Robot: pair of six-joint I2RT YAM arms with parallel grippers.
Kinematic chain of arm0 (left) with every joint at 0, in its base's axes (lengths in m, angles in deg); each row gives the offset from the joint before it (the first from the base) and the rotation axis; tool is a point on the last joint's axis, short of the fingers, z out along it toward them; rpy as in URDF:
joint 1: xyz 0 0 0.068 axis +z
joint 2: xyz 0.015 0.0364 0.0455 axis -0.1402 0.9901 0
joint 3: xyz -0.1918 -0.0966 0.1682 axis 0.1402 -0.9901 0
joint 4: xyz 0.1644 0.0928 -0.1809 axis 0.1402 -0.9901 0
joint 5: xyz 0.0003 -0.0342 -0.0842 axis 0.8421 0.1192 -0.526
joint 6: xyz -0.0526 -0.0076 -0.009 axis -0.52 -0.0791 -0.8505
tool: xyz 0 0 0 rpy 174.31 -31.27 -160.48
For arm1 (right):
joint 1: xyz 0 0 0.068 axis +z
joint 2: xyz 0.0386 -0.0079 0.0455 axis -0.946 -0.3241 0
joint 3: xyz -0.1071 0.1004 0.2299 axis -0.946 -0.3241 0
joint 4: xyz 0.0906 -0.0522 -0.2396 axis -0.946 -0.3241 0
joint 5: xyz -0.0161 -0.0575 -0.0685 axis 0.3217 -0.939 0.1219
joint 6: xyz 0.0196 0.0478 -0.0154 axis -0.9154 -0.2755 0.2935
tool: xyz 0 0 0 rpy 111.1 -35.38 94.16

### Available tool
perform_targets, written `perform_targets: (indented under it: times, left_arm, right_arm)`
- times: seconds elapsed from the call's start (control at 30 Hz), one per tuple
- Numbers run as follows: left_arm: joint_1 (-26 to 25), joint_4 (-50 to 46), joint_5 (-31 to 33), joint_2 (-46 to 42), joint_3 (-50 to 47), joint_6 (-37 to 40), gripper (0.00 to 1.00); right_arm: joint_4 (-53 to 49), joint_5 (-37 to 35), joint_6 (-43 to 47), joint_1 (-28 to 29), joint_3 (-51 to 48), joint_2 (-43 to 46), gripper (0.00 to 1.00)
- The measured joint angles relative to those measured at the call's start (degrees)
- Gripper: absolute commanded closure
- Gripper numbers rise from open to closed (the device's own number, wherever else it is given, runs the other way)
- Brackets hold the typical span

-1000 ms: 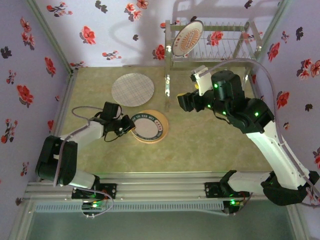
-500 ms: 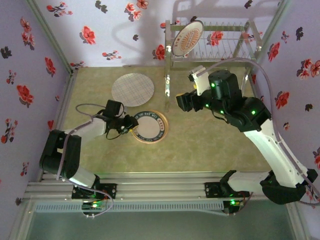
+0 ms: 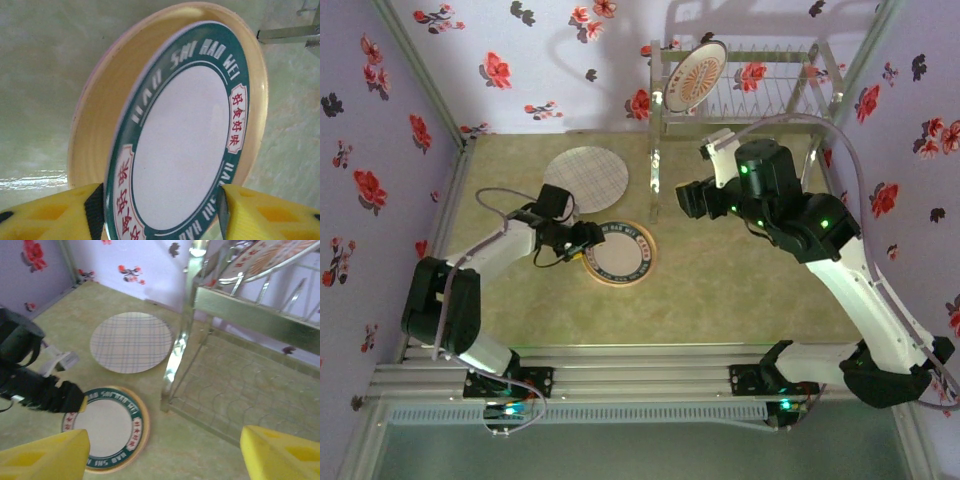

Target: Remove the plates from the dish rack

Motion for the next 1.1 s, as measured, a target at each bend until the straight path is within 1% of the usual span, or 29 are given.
perform_targets:
  times: [0.13,0.2,0.4,0.57,0.73,0.87,0.97,1.1]
  left_arm:
    - [-0.7,-3.8,1.4,0.3,2.1,0.8,0.27]
    - [-1.0,-5.4,2.1,0.3,3.7,1.3,0.26]
    - [-1.1,-9.0,4.0,0.3,7.3,2.1,0.24]
    - [-1.1,-11.3,5.3,0.2,8.7,2.7,0.24]
    - [-1.1,-14.0,7.2,-1.7,11.3,2.7,0.26]
    - [-1.1,-14.6,9.2,-6.2,16.1,2.7,0.26]
    - [-1.2,-12.0,9.9,-10.6,19.5,2.7,0.25]
    - [-1.4,-4.5,9.9,-17.1,20.7,2.6,0.24]
  right_arm:
    - [1.3,-6.8,0.2,0.0,1.4,-1.0,0.17]
    - [2.5,-9.9,0.5,-0.2,2.6,-1.7,0.17]
    - [5.7,-15.9,0.6,-2.7,5.7,-2.3,0.17]
    - [8.1,-18.0,0.3,-6.6,6.1,-2.3,0.17]
    - [9.8,-18.3,-1.2,-11.0,8.8,-3.5,0.17]
    - [11.4,-16.8,-4.9,-16.8,14.7,-7.5,0.17]
    - [12.7,-14.1,-8.8,-20.8,18.6,-11.6,0.17]
    - [14.1,-9.6,-13.8,-24.1,21.7,-17.8,0.17]
